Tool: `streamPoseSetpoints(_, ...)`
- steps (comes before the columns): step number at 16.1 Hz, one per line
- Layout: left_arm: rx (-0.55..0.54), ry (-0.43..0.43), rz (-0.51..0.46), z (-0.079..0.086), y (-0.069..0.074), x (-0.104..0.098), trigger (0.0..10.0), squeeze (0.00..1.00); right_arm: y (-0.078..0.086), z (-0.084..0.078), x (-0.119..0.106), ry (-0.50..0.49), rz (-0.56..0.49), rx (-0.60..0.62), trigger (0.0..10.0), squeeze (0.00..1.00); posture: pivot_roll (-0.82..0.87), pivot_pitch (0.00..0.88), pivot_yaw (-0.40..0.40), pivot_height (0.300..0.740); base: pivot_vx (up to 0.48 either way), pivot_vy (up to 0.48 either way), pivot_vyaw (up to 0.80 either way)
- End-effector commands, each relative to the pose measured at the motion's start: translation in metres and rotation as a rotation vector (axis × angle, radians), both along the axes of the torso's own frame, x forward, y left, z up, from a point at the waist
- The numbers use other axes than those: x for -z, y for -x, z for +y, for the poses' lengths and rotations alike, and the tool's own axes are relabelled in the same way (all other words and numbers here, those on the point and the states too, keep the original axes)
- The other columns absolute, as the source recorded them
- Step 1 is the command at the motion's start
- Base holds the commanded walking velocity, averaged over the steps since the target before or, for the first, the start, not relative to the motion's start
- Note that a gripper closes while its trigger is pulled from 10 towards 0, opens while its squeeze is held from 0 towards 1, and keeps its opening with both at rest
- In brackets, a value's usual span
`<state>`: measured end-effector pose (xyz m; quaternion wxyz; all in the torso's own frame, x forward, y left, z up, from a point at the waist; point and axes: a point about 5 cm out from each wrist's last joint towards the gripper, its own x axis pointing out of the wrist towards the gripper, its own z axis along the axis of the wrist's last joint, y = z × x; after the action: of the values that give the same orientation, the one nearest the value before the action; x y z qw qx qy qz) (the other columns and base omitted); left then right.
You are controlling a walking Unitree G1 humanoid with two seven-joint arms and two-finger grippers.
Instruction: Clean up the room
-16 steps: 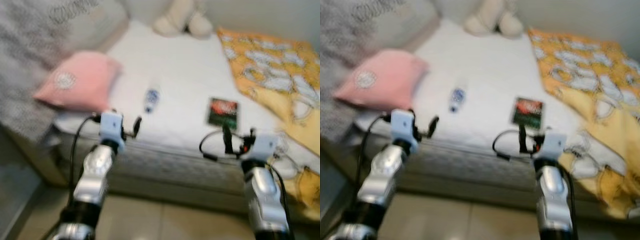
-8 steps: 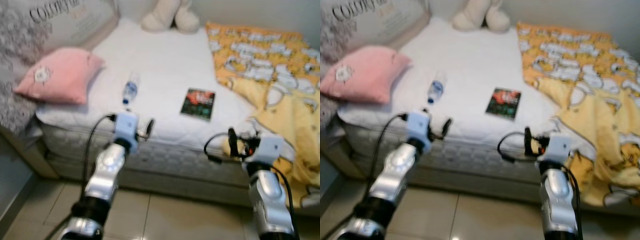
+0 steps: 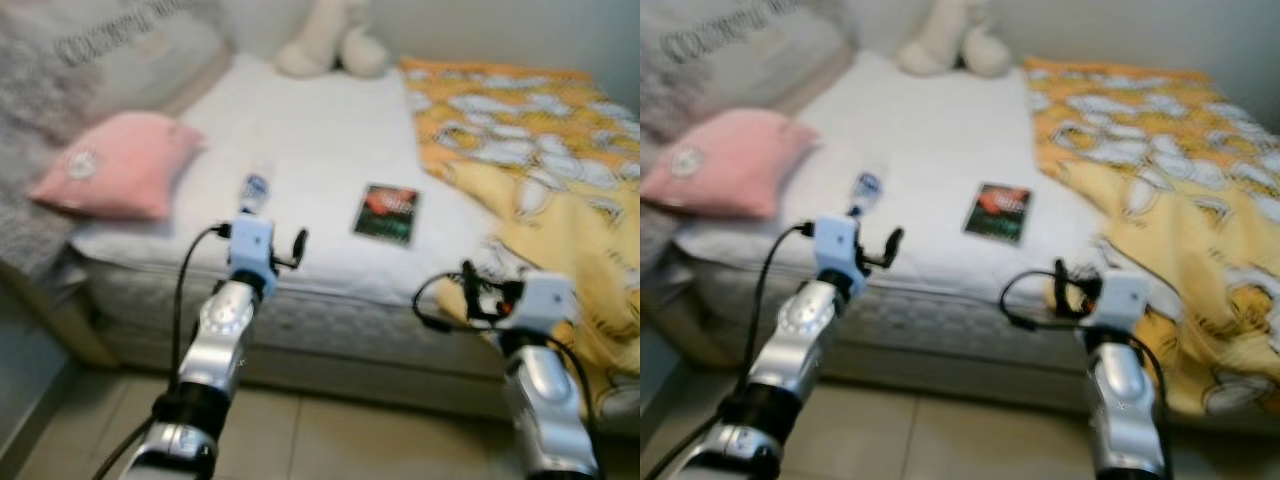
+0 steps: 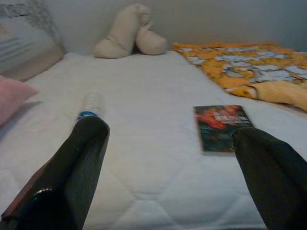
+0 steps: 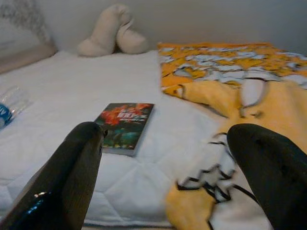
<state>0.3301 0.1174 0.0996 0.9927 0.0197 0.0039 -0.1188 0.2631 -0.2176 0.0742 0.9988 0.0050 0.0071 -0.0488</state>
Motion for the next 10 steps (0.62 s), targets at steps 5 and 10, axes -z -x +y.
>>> streamPoseSetpoints(5, -0.035, -0.037, 0.003, 0.012, -0.011, -0.006, 10.0, 0.00, 0.003, 0.008, -0.003, -0.005, -0.021, -0.019, 10.0, 0.00, -0.11, 0.000, 0.009, 0.740, 0.462, 0.000, 0.00)
streamPoseSetpoints(10, 0.002, -0.044, -0.002, 0.005, -0.016, -0.008, 10.0, 0.00, 0.007, 0.006, -0.002, -0.007, -0.018, -0.003, 10.0, 0.00, -0.14, 0.000, 0.022, 0.740, 0.461, 0.000, 0.00)
